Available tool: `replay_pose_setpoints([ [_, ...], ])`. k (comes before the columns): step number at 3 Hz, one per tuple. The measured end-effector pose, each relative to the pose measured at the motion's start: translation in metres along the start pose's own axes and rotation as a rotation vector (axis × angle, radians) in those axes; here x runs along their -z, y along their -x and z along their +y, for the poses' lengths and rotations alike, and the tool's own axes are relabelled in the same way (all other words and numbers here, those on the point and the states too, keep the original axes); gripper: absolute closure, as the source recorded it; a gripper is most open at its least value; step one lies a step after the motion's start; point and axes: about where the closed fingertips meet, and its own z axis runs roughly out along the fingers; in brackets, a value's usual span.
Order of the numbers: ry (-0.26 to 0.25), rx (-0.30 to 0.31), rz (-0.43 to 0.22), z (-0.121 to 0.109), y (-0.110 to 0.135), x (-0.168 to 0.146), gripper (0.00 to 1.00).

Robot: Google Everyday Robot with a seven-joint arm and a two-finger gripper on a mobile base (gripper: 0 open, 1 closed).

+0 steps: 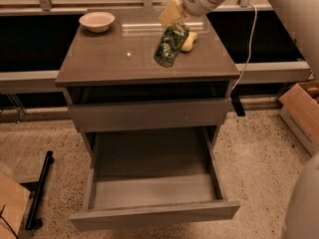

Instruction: Pick green can from middle drawer and place on counter

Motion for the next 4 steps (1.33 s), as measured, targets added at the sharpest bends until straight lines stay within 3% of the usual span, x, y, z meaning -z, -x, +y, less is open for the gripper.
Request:
replay_pose_setpoints([
  [1, 0.001, 0.001, -0.003, 0.001, 0.001, 0.000, 1.00],
  [3, -0.010, 0.034, -0.045, -0.011, 0.009, -0.043, 1.00],
  [4, -0.008, 0.034, -0.044, -0.010, 0.008, -0.046, 0.82],
])
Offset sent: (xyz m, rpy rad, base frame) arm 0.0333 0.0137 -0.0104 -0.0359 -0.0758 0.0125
